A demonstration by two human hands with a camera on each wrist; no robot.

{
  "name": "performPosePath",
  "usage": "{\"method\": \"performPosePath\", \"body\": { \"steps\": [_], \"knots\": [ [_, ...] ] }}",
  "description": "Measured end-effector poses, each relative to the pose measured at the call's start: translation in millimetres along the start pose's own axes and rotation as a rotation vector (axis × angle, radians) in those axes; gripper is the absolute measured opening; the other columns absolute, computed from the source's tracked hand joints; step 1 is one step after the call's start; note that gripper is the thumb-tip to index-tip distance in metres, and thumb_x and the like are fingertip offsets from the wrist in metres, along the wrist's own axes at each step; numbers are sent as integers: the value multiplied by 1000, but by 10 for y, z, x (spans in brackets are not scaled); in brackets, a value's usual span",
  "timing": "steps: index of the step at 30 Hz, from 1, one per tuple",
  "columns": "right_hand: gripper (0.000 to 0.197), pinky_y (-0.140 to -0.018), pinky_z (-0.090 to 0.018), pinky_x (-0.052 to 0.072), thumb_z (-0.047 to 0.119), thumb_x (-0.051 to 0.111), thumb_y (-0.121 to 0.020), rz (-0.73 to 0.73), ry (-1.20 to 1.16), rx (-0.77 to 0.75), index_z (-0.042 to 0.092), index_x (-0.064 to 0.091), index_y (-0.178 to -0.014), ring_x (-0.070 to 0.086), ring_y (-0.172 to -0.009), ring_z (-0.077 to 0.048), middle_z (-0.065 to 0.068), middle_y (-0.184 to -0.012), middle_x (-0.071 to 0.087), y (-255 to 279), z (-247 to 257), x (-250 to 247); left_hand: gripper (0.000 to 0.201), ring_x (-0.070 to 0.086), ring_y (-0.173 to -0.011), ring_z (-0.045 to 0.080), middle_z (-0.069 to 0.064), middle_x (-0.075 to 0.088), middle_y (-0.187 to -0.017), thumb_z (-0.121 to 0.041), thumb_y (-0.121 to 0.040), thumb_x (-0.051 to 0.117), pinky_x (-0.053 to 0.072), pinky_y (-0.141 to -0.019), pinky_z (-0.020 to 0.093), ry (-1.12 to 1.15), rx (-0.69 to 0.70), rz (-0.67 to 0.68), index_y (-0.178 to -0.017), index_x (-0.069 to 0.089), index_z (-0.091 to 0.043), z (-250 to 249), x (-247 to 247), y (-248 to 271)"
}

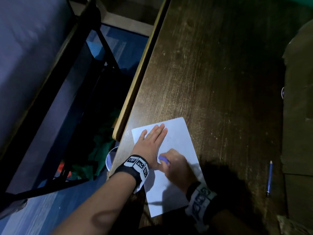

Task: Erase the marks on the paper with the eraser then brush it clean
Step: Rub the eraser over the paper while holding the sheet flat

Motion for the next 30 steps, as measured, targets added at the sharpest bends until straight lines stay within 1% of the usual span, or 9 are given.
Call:
{"method": "performPosePath", "body": {
  "steps": [2,4,6,10,15,20,23,26,30],
  "knots": [
    [16,-69,-33,49,17,57,-87,-29,5,75,8,70,-86,61,-70,-25,-9,-79,63,-315,-231,-148,145,-25,-152,15,-4,-32,-164,-89,-64,62,-11,-123,46,-8,13,30,-159,-22,-18,-4,5,-11],
    [11,-75,-33,50,8,62,-88,-224,52,186,7,72,-92,63,-77,-26,-10,-87,65,-581,-513,-383,149,-27,-151,14,-4,-33,-163,-94,-59,60,-11,-124,47,-14,19,54,-159,-22,-18,-6,34,-12],
    [11,-75,-33,51,2,61,-87,-288,26,157,4,71,-91,62,-77,-26,-12,-85,64,-478,-444,-312,150,-26,-152,14,-4,-33,-164,-94,-58,60,-10,-124,48,-1,18,52,-159,-21,-18,-2,40,-11],
    [9,-65,-35,51,5,60,-84,-39,8,-23,5,68,-81,56,-68,-20,-8,-75,60,-11,-69,-18,144,-23,-153,17,-3,-32,-164,-86,-64,64,-9,-124,47,-8,6,27,-159,-21,-18,1,8,-4],
    [12,-76,-35,52,6,62,-88,-271,14,203,7,71,-95,63,-79,-25,-10,-91,65,-515,-569,-364,149,-28,-151,14,-5,-34,-163,-95,-59,59,-10,-124,47,-13,19,61,-158,-23,-19,-8,33,2],
    [9,-69,-30,53,-1,65,-82,-23,-36,10,5,70,-87,59,-71,-20,-7,-79,61,113,-98,-11,141,-23,-153,17,-3,-32,-164,-85,-67,64,-9,-124,46,-13,11,18,-159,-21,-19,-6,-22,14],
    [8,-74,-19,47,6,68,-85,-116,-47,91,7,72,-92,60,-74,-16,-4,-84,63,-206,-385,-213,147,-26,-152,15,-4,-33,-164,-93,-61,60,-11,-124,46,-11,35,47,-159,-21,-19,-7,-7,3],
    [10,-76,-15,43,8,67,-88,-188,-70,210,11,72,-96,56,-76,-8,3,-86,60,-262,-448,-252,143,-21,-153,15,-4,-24,-167,-89,-62,66,-5,-126,45,36,80,22,-162,-9,-19,47,-85,37],
    [12,-83,-29,50,10,64,-90,-268,-45,325,14,73,-96,62,-83,-16,-2,-92,65,-111,-515,-278,118,-6,-156,17,-5,0,-170,-78,-70,71,10,-126,44,109,56,-85,-161,20,-23,304,-198,269]
  ]
}}
Point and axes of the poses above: each hand's wrist, its own y-axis away from the middle knuckle, its own x-axis out of the palm, z = x × y, the point moved 7 cm from there along -y, towards the middle knuckle
